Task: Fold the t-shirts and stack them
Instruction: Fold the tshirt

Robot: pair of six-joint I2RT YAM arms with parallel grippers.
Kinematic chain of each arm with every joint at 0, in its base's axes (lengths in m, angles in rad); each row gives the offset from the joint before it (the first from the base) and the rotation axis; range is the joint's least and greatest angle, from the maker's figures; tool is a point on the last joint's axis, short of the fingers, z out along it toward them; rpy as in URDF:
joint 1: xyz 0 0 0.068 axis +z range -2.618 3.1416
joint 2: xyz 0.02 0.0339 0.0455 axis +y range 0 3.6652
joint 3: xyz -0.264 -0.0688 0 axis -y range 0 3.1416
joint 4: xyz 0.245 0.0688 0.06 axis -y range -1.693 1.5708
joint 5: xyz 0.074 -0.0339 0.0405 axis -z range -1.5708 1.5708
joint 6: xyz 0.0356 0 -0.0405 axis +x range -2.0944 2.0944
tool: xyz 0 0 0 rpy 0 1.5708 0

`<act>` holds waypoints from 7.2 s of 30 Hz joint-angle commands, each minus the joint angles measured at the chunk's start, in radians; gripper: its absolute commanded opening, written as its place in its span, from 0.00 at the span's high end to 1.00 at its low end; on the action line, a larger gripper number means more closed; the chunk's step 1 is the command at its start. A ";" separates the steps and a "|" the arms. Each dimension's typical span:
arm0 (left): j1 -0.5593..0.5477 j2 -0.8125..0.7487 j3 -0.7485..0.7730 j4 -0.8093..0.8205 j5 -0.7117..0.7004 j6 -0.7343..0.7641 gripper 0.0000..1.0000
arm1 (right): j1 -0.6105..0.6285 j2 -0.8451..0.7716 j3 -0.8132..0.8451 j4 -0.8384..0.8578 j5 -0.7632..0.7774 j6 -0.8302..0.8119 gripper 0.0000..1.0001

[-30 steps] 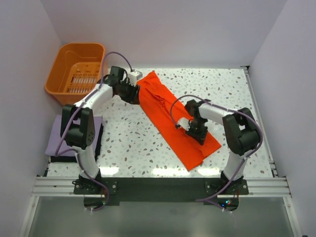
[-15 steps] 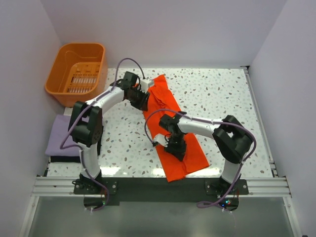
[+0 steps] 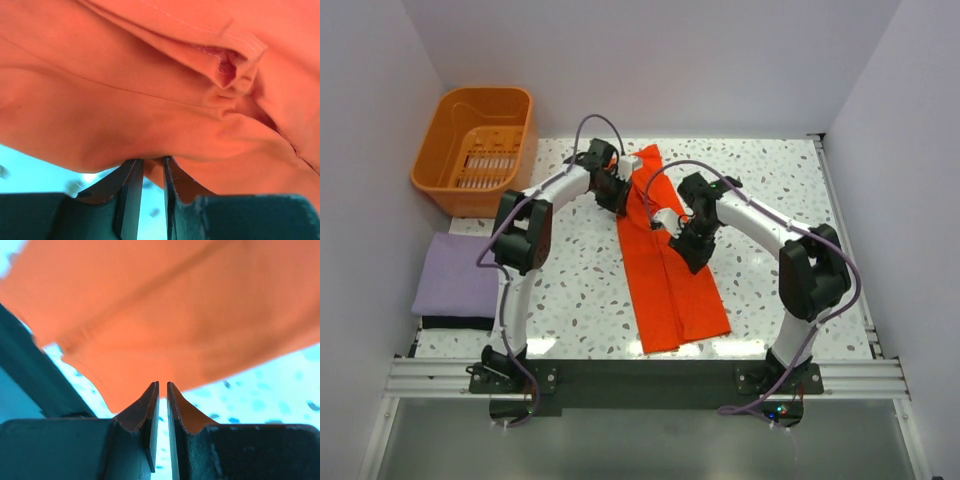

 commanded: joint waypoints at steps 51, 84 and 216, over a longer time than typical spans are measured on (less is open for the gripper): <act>-0.242 -1.155 -1.293 0.368 0.264 0.902 0.28 | 0.247 -0.494 -0.673 0.563 0.042 -0.370 0.44; -0.431 -1.237 -1.214 0.296 0.264 0.736 1.00 | 0.403 -0.636 -0.704 0.542 0.030 -0.200 1.00; -0.193 -1.248 -0.942 -0.183 0.496 0.777 1.00 | 0.093 -0.693 -0.357 0.050 -0.153 -0.154 1.00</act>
